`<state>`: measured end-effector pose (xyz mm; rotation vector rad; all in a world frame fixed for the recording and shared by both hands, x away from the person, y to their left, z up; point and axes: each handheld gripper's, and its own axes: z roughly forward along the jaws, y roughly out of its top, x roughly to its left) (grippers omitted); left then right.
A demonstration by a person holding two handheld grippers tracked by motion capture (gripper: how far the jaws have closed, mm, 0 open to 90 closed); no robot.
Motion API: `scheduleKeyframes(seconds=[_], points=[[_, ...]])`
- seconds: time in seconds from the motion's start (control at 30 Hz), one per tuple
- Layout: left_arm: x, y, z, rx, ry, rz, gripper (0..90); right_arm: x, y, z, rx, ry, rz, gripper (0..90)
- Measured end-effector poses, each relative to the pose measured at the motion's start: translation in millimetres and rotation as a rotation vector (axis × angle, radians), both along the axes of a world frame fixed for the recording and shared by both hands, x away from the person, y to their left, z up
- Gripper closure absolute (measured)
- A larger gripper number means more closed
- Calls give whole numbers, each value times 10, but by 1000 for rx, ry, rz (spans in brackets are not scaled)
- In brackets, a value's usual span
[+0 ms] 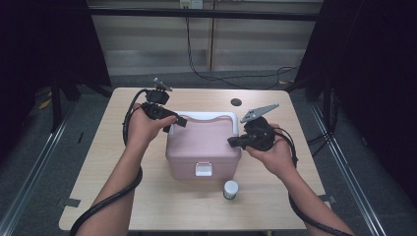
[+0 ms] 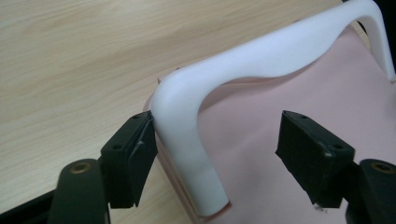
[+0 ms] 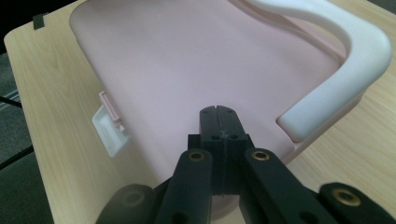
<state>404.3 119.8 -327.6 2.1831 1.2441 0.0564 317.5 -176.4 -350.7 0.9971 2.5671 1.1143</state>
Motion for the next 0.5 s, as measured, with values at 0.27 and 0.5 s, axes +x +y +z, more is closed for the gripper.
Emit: scheduleKeyframes(seconds=[0.27, 0.5], points=[[-94, 107, 59, 2, 2, -26, 343, -2, 50, 33, -42, 7, -10, 900], [-163, 121, 190, 9, -13, -40, 387, 19, 75, 32, -41, 11, -21, 900]])
